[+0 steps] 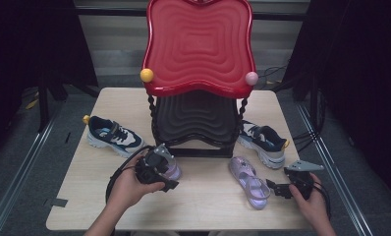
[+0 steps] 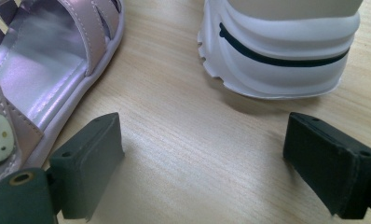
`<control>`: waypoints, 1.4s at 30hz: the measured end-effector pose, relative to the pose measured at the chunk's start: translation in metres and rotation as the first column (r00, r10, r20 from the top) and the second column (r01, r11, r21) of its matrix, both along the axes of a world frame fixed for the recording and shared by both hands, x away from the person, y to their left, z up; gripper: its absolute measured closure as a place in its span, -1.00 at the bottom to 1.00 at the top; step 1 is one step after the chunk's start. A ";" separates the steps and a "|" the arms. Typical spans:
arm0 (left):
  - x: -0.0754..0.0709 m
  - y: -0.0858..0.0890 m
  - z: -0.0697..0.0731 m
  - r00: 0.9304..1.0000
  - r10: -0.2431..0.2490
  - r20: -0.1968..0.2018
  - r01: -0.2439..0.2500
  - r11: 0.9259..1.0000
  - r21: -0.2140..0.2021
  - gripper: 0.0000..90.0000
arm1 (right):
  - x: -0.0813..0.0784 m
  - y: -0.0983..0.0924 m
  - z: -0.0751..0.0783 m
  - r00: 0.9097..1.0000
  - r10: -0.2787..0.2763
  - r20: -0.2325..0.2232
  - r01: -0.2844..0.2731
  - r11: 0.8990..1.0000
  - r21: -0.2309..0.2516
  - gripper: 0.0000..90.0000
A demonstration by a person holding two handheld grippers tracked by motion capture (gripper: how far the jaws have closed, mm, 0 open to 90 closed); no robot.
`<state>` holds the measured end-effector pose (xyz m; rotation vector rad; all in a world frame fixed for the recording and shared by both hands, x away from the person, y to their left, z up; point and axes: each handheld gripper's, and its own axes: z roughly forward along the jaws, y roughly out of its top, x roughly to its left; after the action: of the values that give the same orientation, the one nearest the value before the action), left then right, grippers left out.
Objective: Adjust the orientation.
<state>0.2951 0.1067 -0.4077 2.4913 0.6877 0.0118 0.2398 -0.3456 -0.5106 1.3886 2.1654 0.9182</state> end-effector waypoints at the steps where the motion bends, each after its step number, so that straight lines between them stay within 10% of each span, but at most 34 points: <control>1: 0.003 -0.002 0.001 1.000 0.017 -0.002 -0.017 1.000 0.011 -0.16 | 0.000 0.000 0.000 1.000 0.000 0.000 0.000 1.000 0.000 -0.75; 14: 0.032 -0.018 -0.016 0.998 0.065 0.001 -0.064 0.988 0.137 0.32 | 0.000 0.000 0.000 1.000 0.000 0.000 0.000 1.000 0.000 -0.75; 22: 0.042 -0.027 -0.019 0.995 0.083 -0.049 -0.075 0.986 0.146 0.69 | 0.000 0.000 0.000 1.000 -0.001 0.000 0.001 1.000 0.001 -0.75; 42: 0.007 -0.008 -0.016 0.994 -0.012 -0.107 0.030 0.986 0.165 0.84 | 0.002 -0.001 0.000 1.000 0.010 0.000 -0.010 1.000 0.002 -0.75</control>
<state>0.3017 0.0990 -0.4241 2.6753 0.7306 -0.0736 0.2415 -0.3463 -0.5108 1.3801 2.1741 0.9245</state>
